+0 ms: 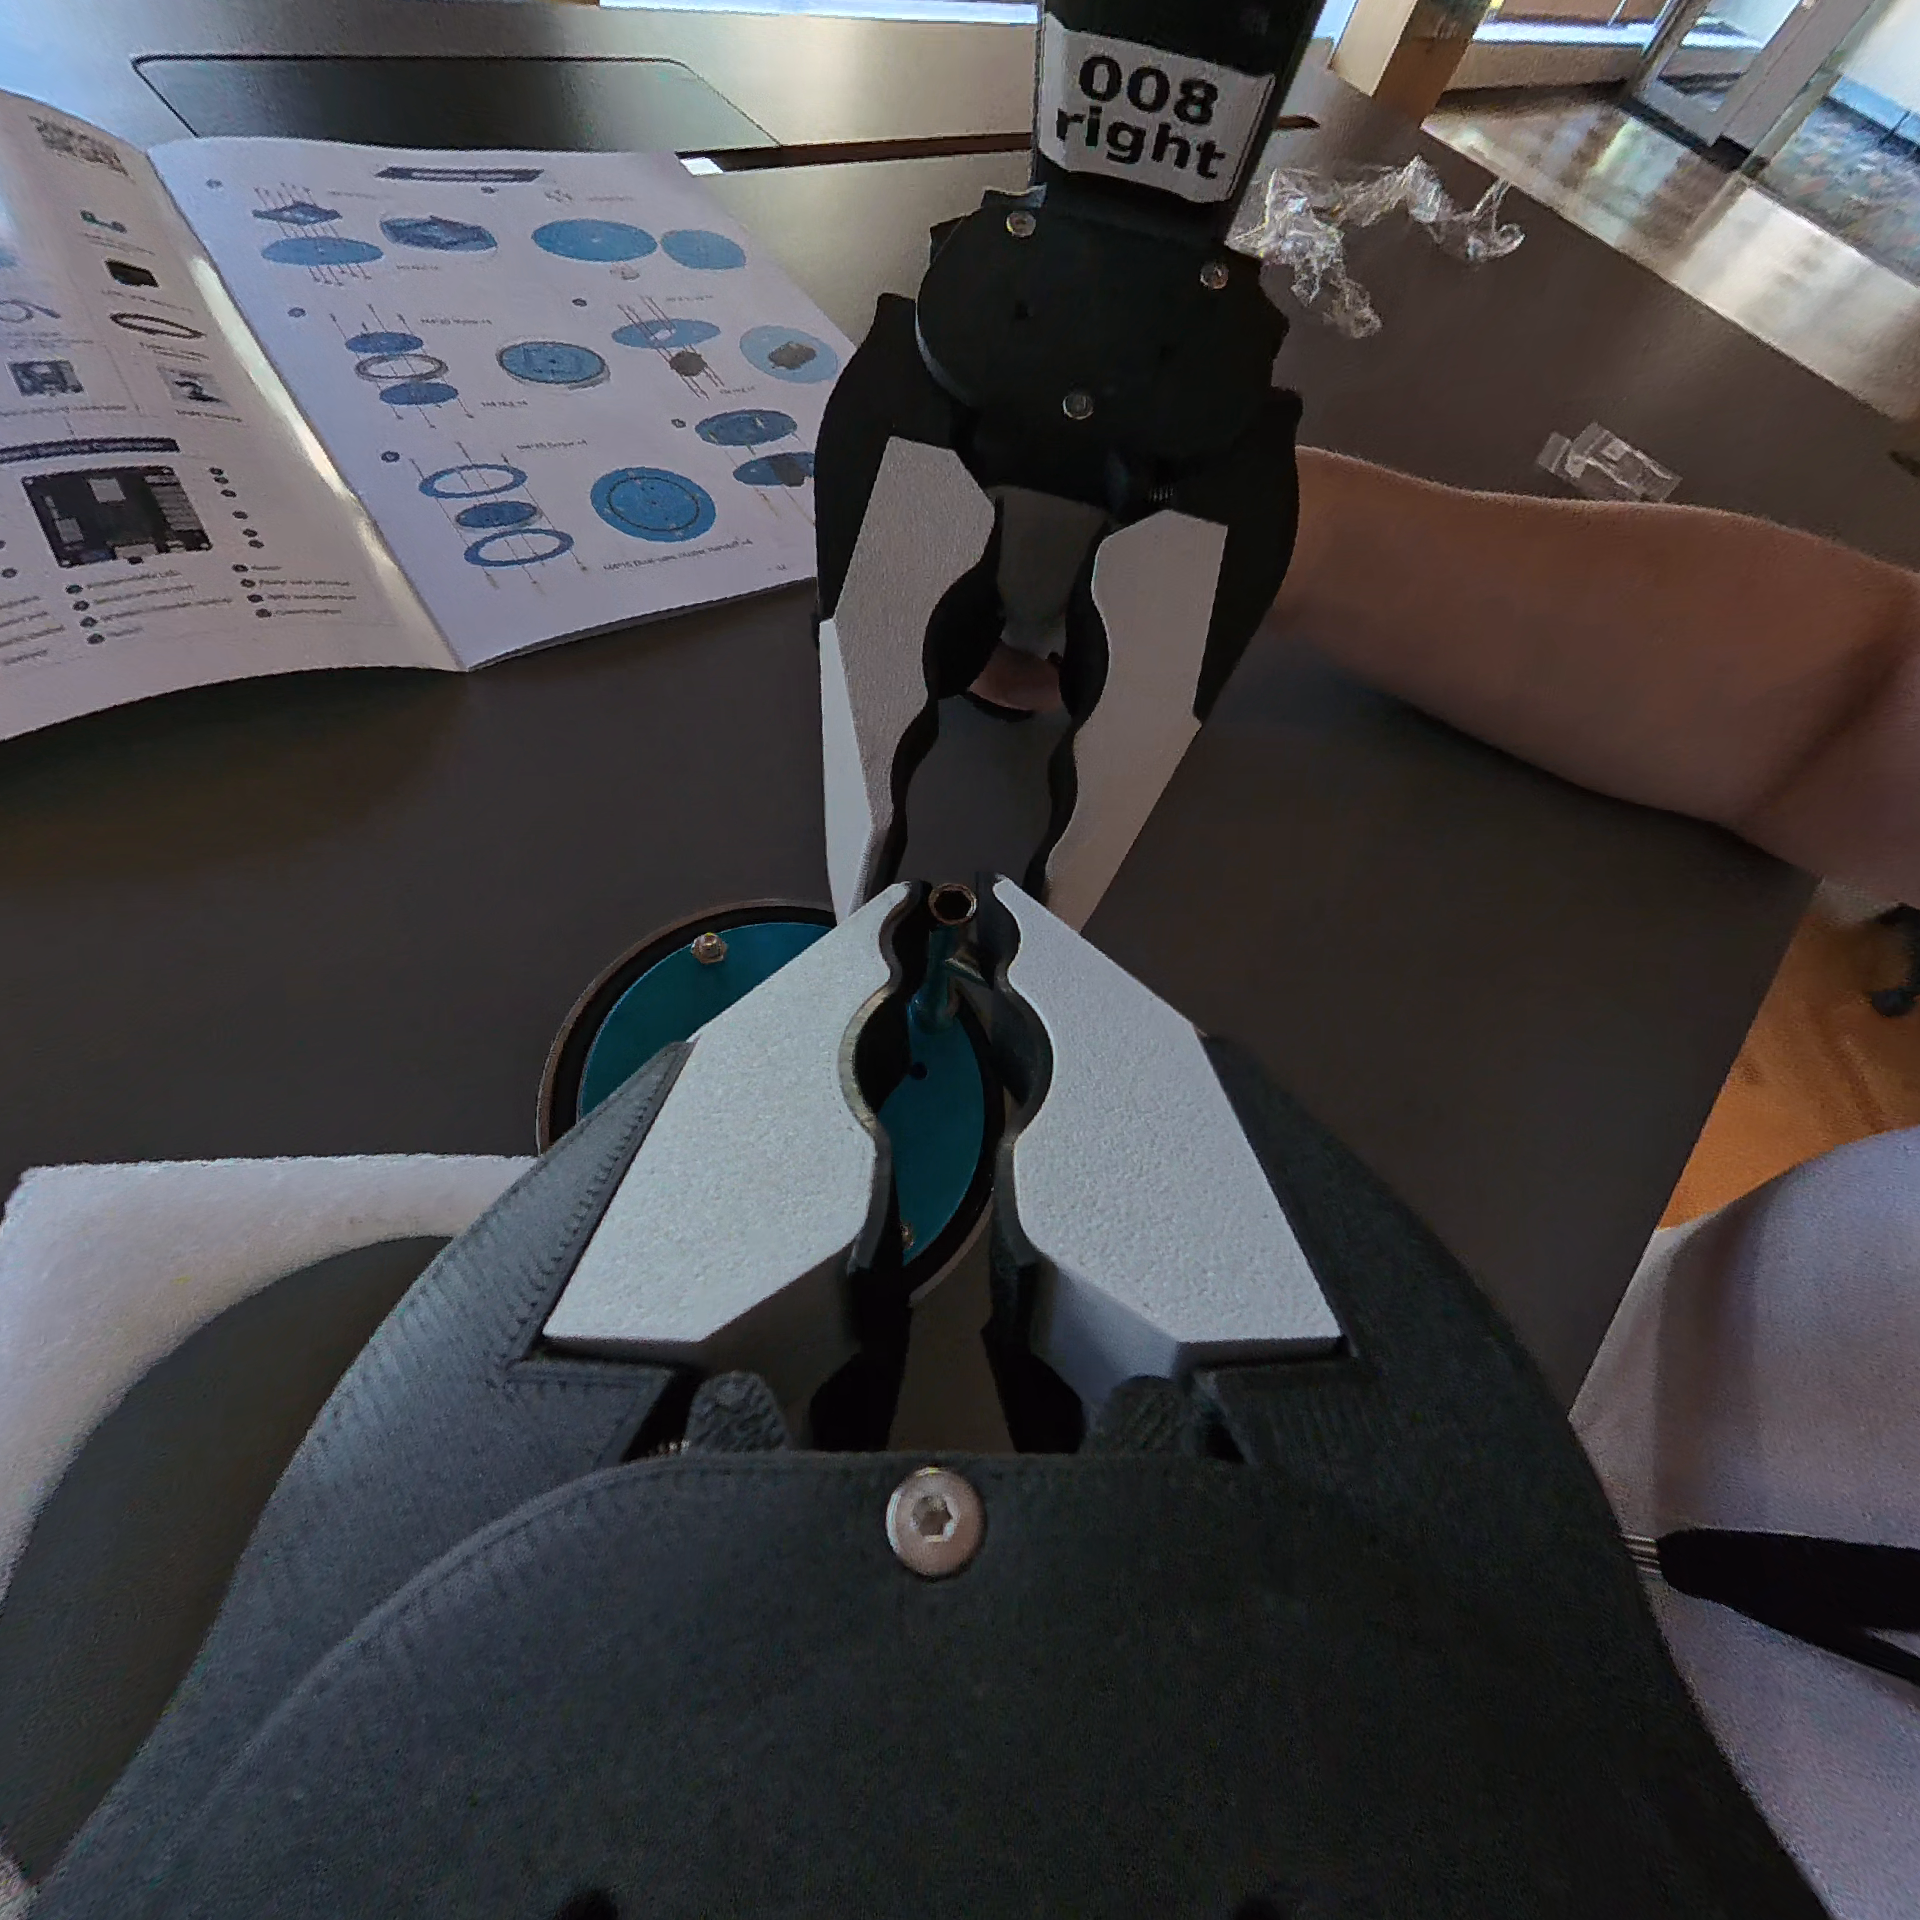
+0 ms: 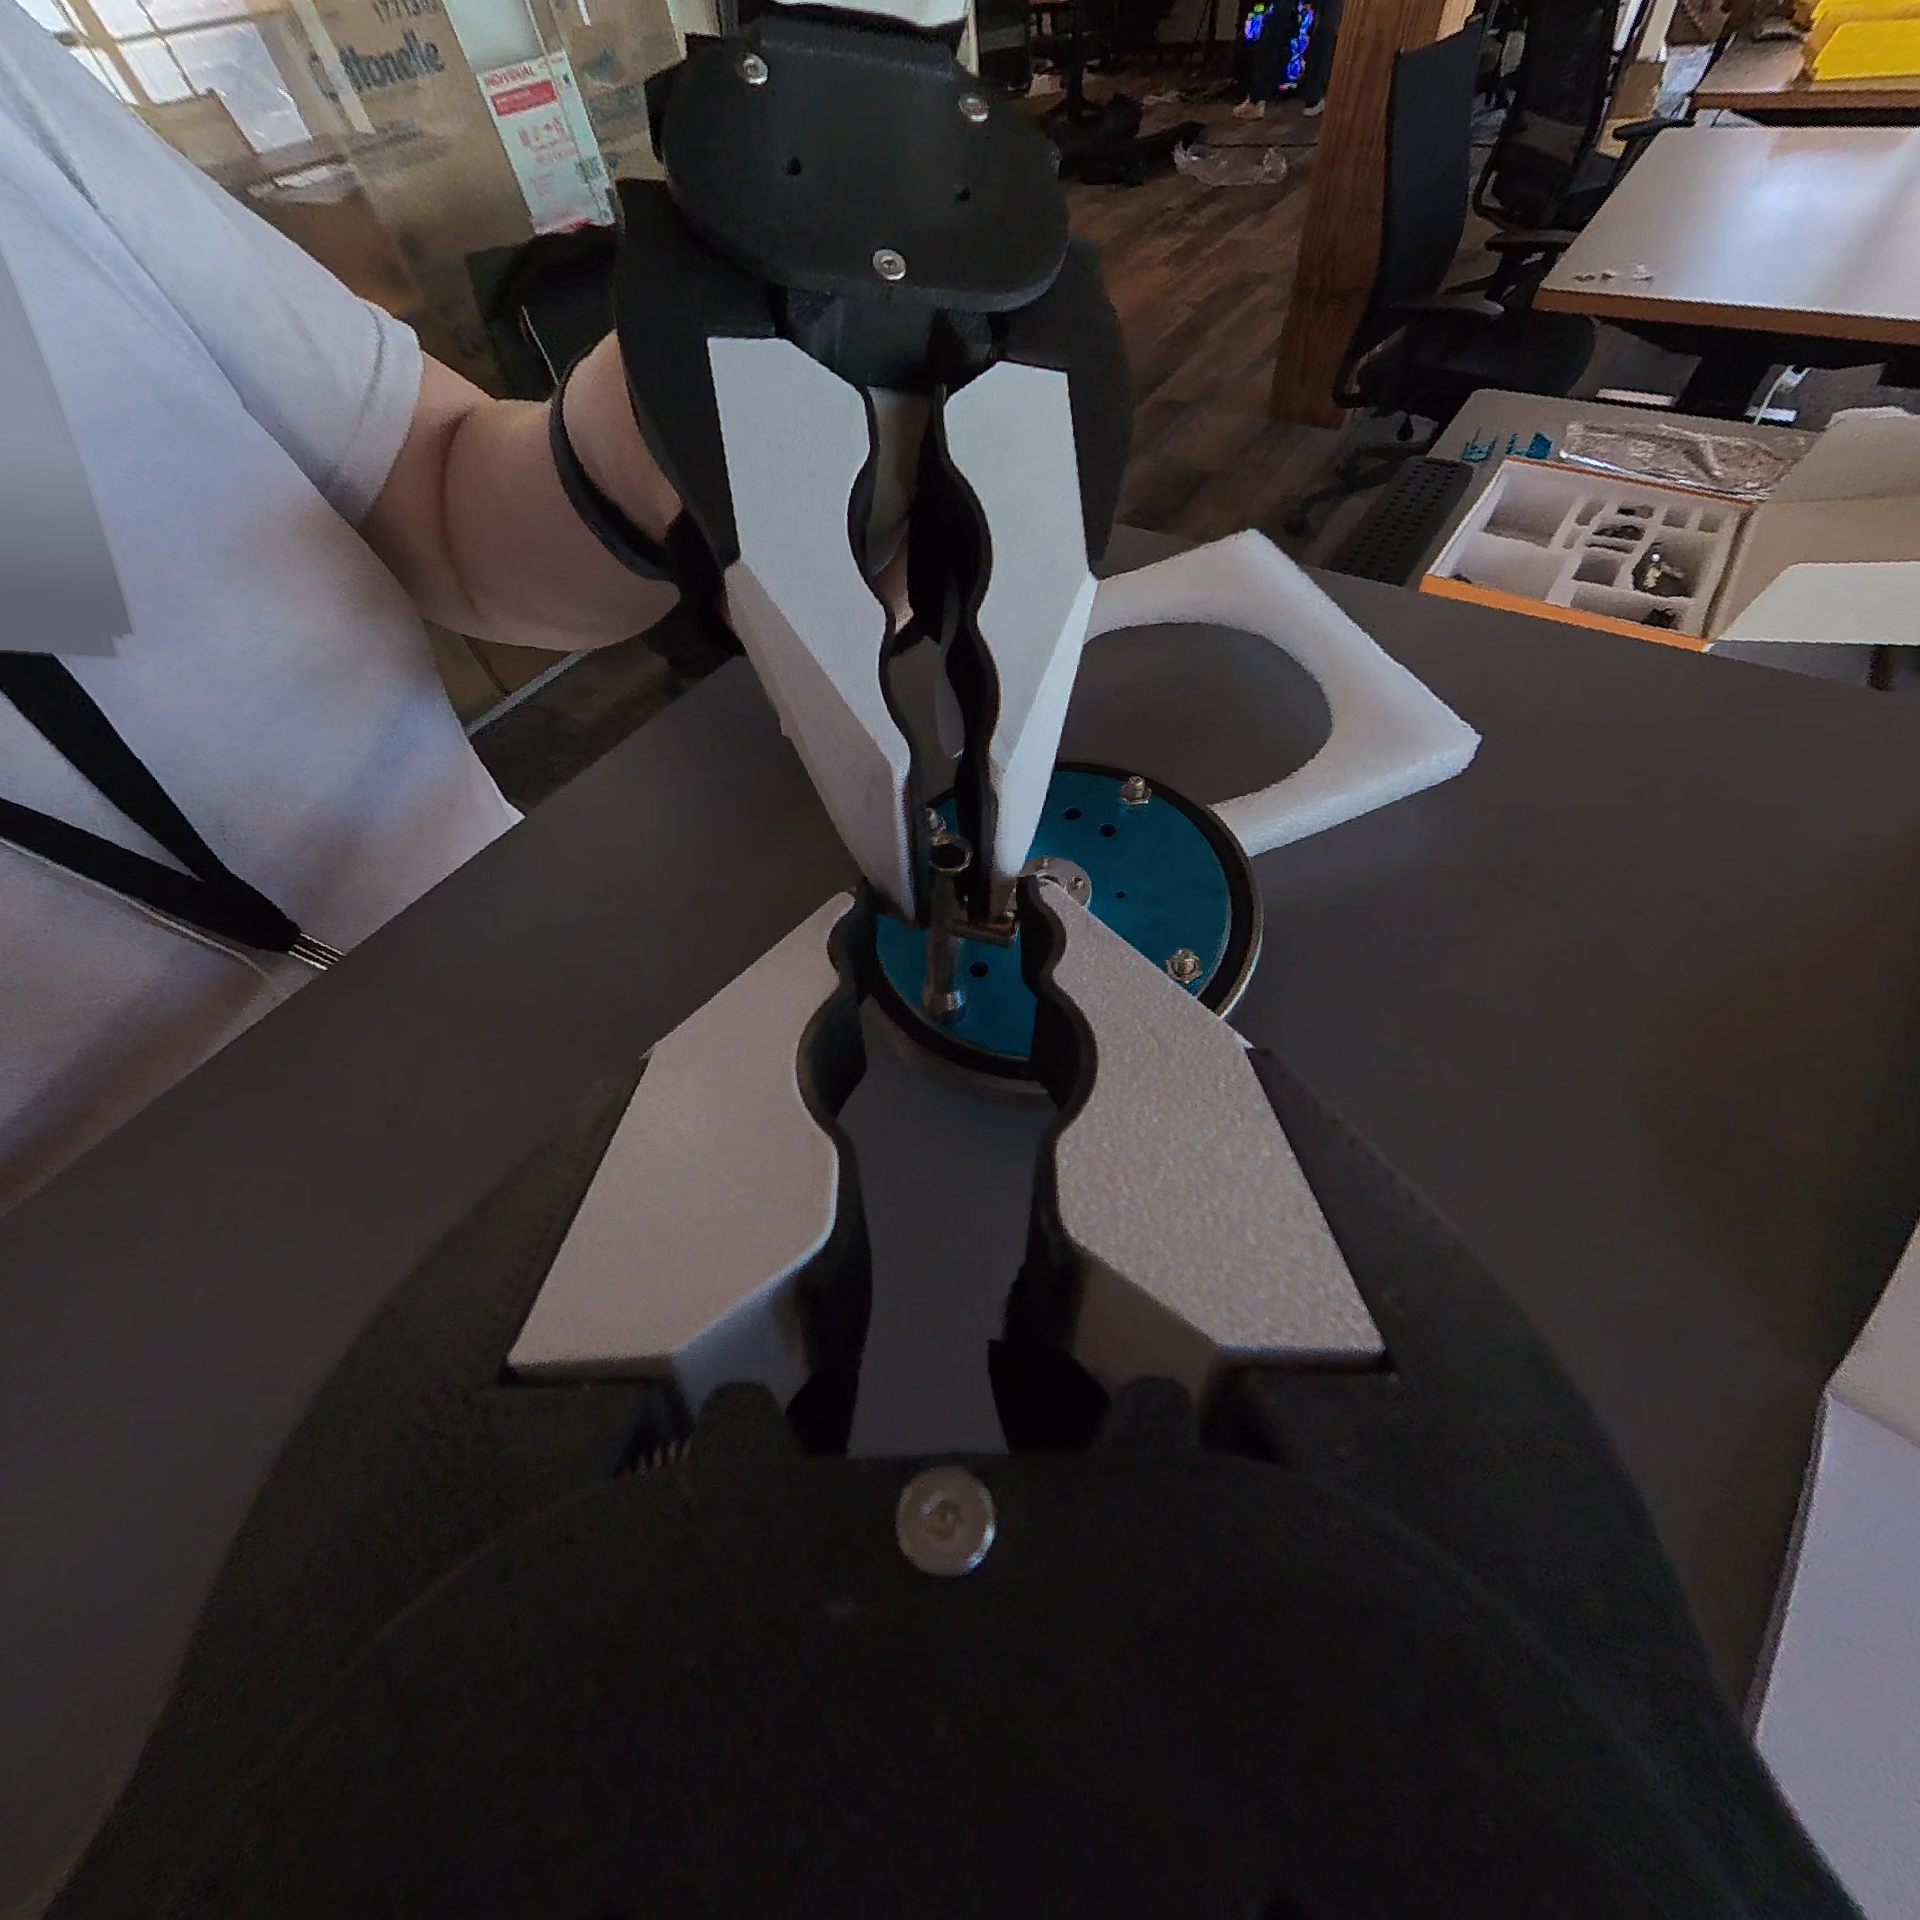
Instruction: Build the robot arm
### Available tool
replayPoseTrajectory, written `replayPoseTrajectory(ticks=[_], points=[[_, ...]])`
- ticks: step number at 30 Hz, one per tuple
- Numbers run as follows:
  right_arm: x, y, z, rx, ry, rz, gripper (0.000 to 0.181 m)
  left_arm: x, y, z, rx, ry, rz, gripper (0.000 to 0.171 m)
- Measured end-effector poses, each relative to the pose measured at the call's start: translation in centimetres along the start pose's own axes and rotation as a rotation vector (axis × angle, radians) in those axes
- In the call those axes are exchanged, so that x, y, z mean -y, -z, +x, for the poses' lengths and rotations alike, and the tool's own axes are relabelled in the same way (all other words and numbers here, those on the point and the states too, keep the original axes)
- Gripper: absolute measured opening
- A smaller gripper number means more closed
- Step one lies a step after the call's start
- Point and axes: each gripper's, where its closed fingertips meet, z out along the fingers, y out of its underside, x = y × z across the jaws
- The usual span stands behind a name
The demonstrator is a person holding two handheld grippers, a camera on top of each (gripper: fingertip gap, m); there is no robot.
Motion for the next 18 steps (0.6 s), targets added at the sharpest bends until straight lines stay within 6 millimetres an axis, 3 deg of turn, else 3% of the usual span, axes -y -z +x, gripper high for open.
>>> replayPoseTrajectory(ticks=[10,18], points=[[-1.2,0.0,-0.4,-0.057,0.027,-0.065,0.026,-0.7,-0.7,0.6,0.001,-0.044,-0.046,0.008],[-0.3,-0.3,0.0,-0.101,0.047,-0.045,0.026,-0.2,0.1,0.2,0.027,-0.097,-0.04,0.008]])
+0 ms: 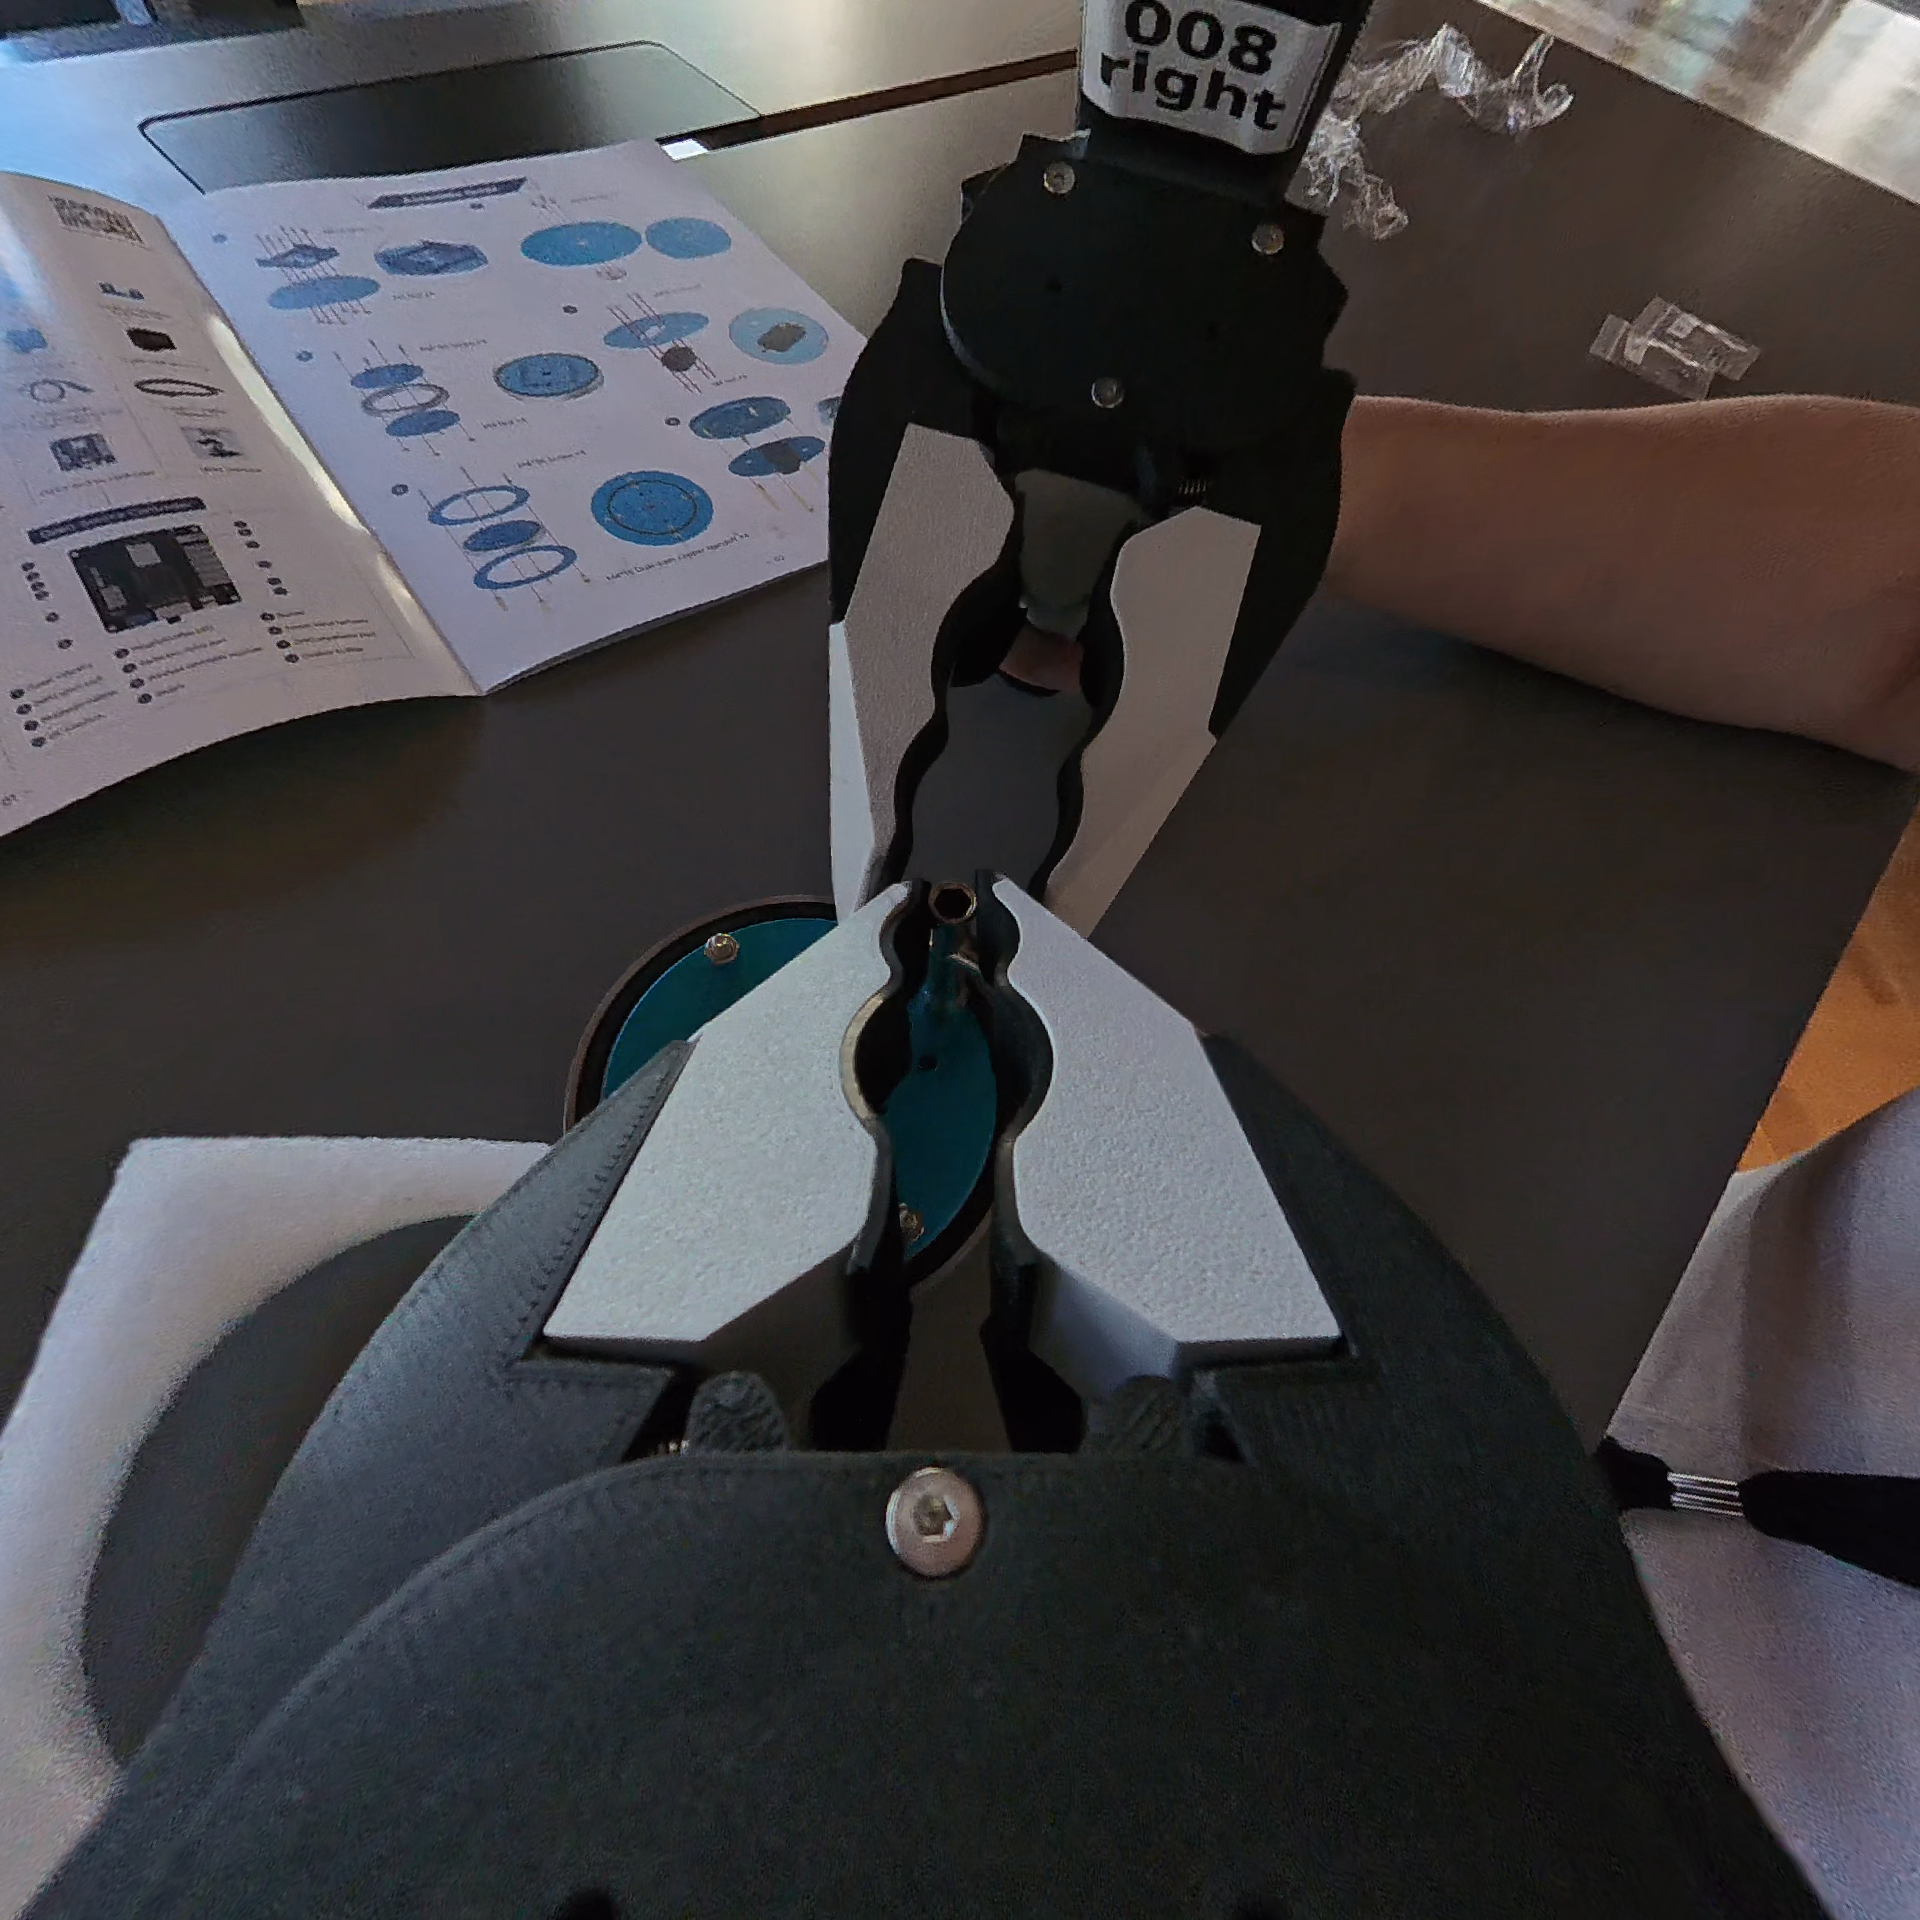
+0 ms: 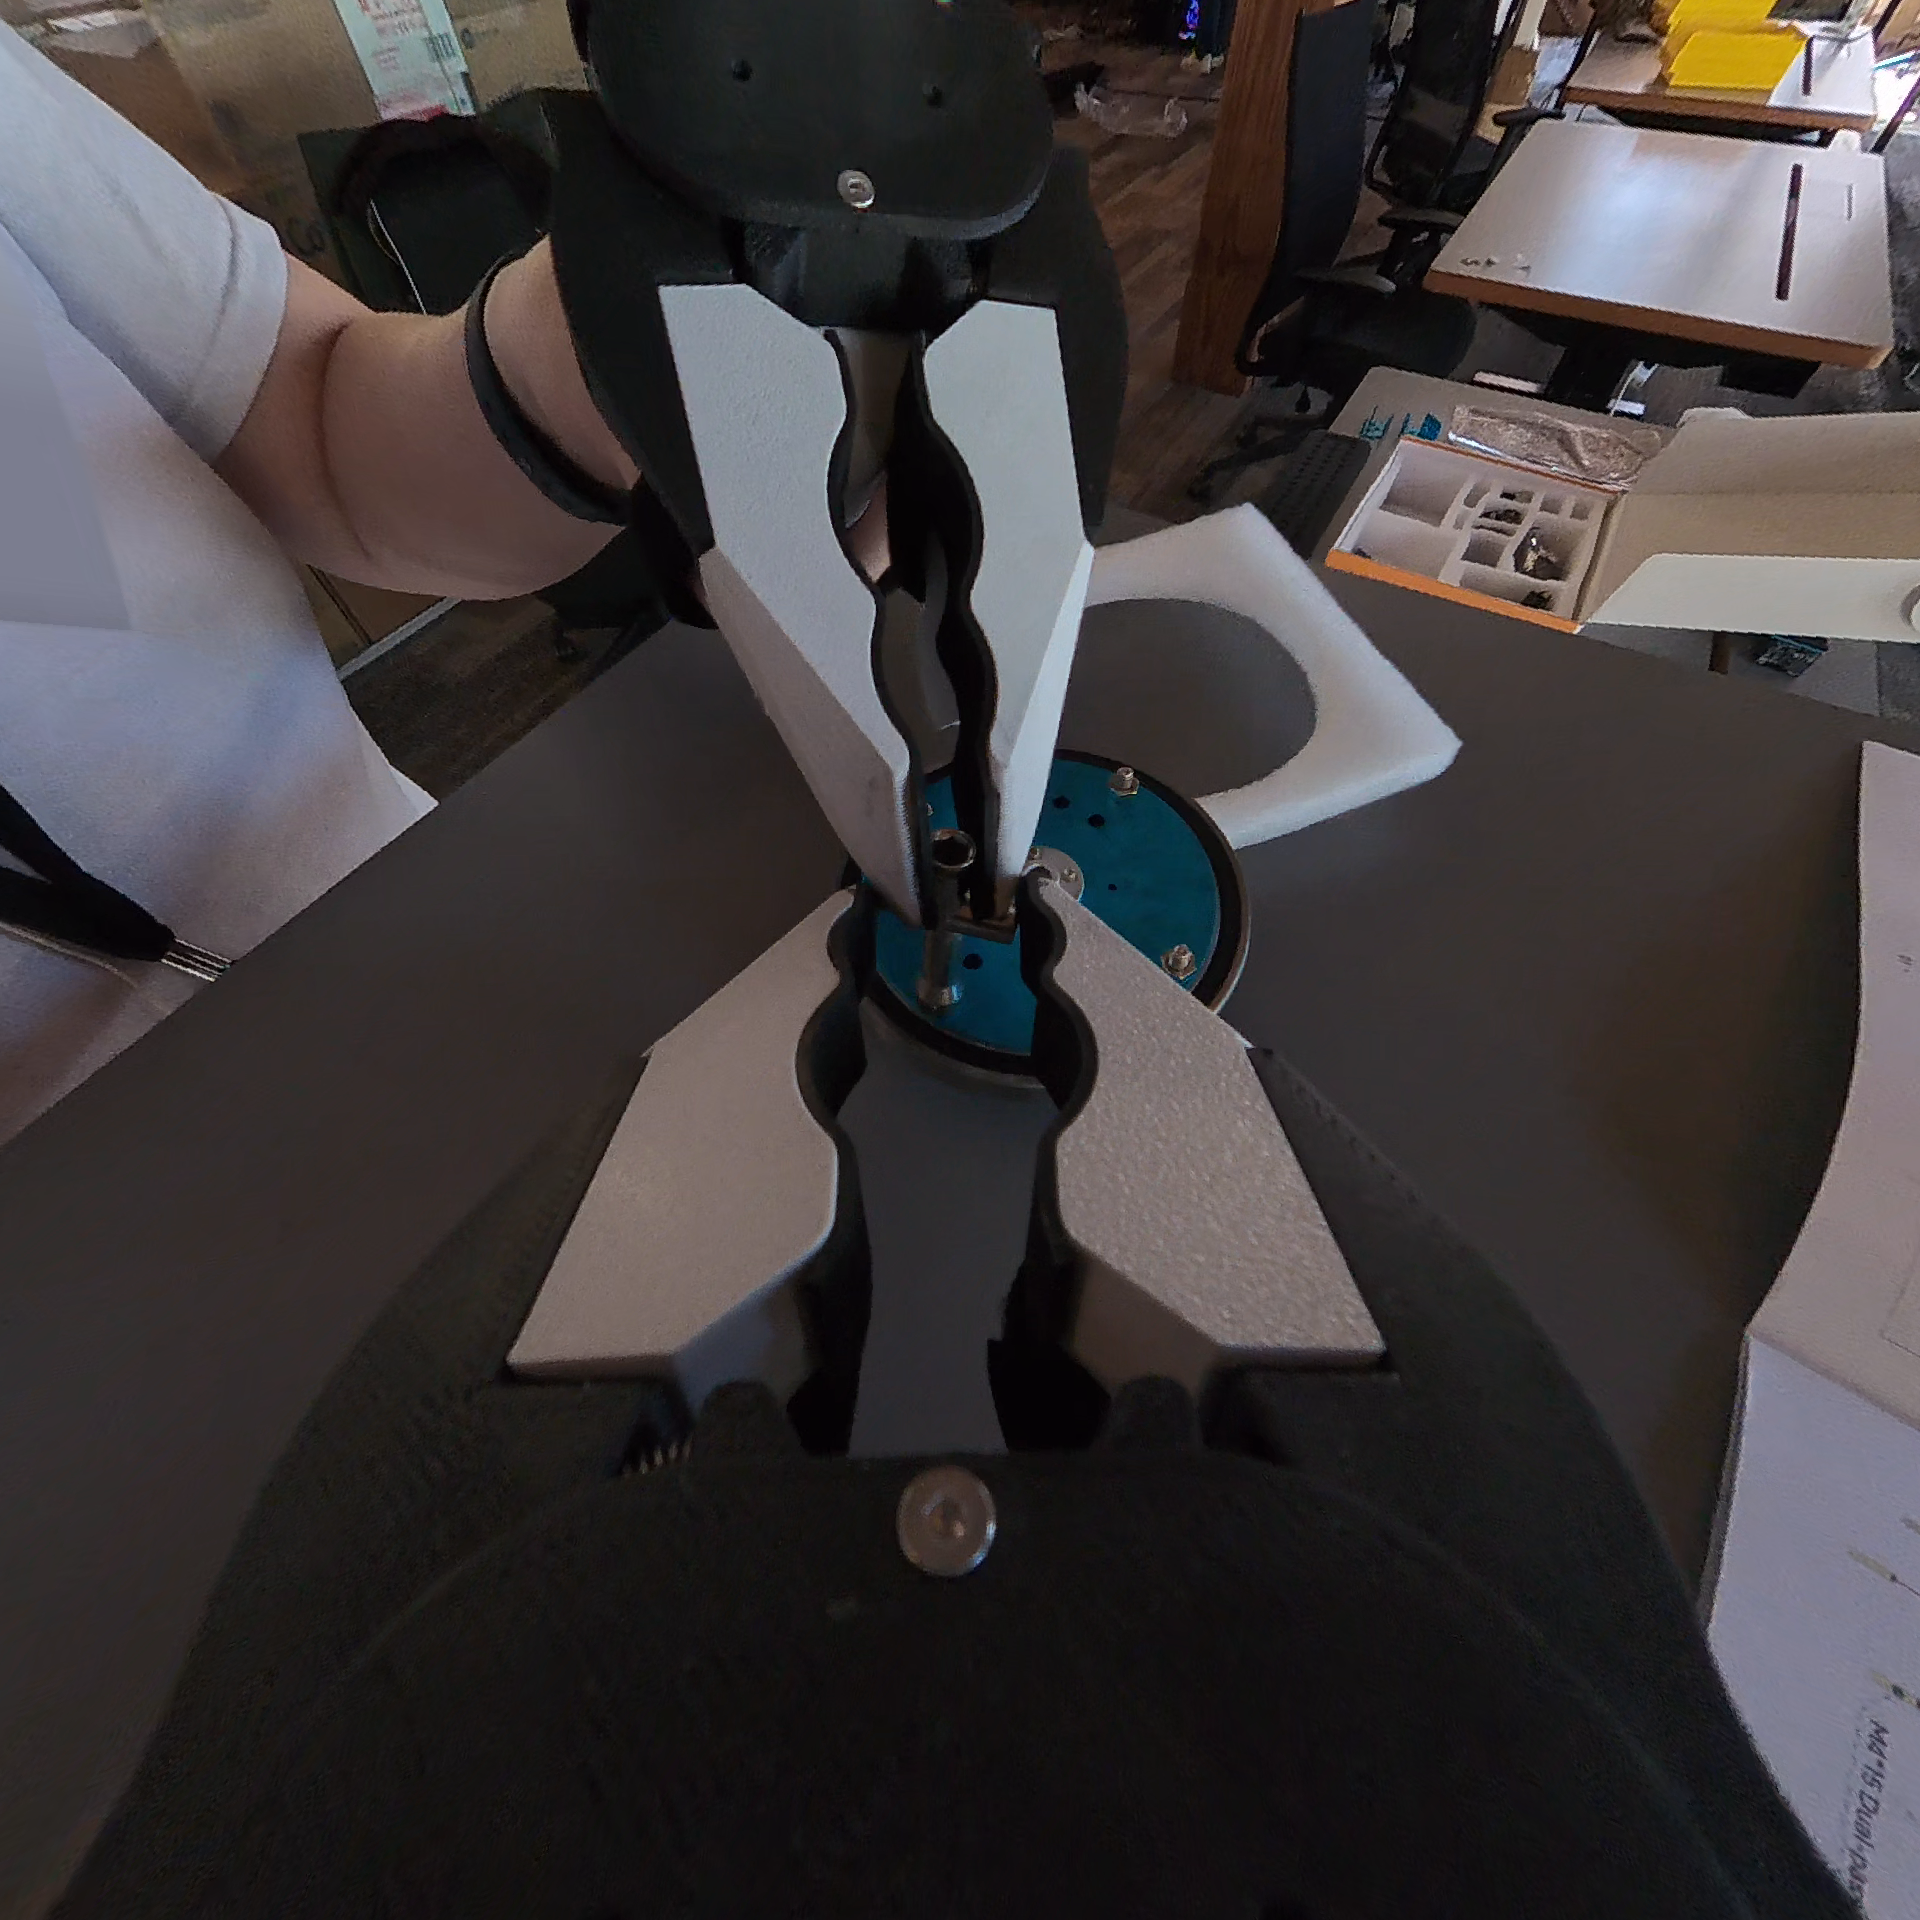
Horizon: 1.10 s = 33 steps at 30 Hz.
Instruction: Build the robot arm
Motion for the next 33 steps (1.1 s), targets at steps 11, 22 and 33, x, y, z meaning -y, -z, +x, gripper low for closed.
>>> replayPoseTrajectory(ticks=[11,22,33], points=[[-0.1,0.0,0.2,-0.152,-0.065,0.006,0.026,-0.2,0.0,0.1,-0.022,-0.101,-0.079,0.008],[0.0,-0.2,0.6,-0.268,-0.097,0.004,0.026,-0.2,0.2,-0.3,-0.029,-0.128,-0.081,0.008],[-0.1,-0.3,0.6,-0.307,-0.035,-0.063,0.026,-0.5,3.0,1.1,-0.138,0.042,0.063,0.019]])
